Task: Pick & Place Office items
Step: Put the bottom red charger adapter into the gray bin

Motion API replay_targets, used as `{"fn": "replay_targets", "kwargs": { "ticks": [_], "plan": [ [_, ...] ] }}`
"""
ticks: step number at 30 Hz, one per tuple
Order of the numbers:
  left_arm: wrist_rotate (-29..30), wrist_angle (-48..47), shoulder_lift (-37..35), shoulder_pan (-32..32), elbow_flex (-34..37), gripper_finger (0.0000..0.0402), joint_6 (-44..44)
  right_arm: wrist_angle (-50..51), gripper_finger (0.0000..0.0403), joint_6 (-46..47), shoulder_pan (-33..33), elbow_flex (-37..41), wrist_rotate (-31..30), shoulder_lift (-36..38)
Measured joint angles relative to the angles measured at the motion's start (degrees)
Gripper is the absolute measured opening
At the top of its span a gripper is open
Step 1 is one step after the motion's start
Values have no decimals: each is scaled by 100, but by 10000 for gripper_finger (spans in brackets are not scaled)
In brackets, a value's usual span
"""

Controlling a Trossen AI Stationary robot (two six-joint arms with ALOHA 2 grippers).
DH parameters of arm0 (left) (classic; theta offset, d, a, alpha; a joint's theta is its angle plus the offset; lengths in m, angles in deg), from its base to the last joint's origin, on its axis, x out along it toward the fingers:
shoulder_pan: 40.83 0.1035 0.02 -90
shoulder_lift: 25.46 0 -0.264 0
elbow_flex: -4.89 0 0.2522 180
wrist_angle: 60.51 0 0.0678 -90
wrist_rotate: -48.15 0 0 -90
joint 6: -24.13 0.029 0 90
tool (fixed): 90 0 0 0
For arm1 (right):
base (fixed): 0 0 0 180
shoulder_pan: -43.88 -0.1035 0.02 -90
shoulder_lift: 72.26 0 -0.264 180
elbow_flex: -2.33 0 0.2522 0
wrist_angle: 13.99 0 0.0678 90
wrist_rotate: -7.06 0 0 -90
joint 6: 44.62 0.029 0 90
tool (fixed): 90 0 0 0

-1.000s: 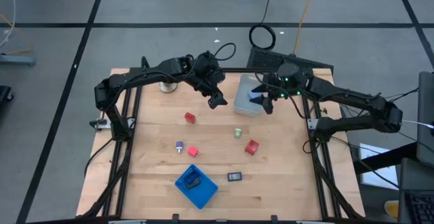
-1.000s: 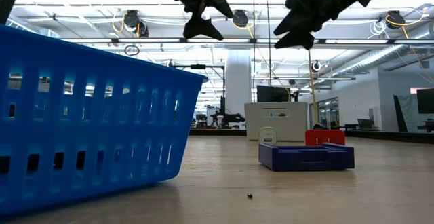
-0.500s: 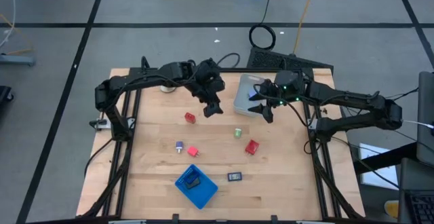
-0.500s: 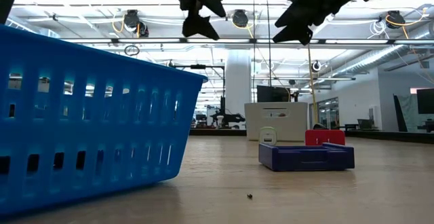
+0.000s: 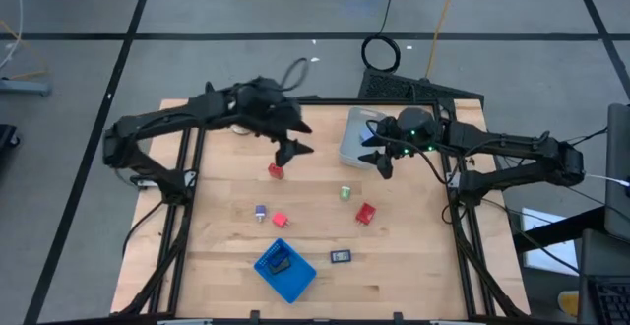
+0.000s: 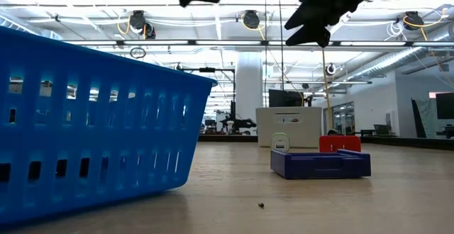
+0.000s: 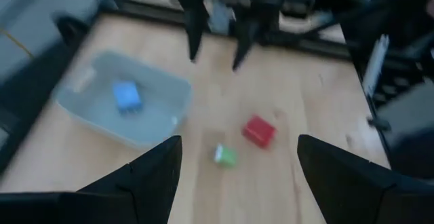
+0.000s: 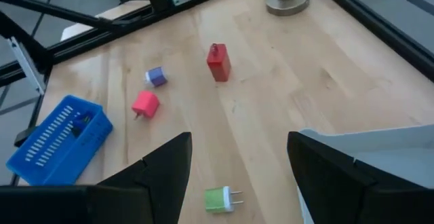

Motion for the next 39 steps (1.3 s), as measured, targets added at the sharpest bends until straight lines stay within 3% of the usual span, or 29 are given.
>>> {"fn": "replay_targets", "kwargs": {
  "ticks": [9, 15, 26, 33, 39],
  "plan": [
    [232, 2590, -1732, 148, 2691, 296, -816, 3, 238, 481, -128, 0, -253, 0],
    [468, 3357, -2832, 96, 4205, 296, -1227, 2, 238, 572, -127, 0, -301, 0],
    [1012, 4185, -4479, -63, 6211, 296, -985, -34, 238, 349, -126, 0, -702, 0],
    [1066, 5411, -5019, -63, 7490, 296, -1085, -88, 238, 271, -124, 0, -998, 0],
    [1068, 5553, -5253, -63, 7994, 296, -1127, -166, 238, 242, -123, 0, -1005, -17]
  ]
}}
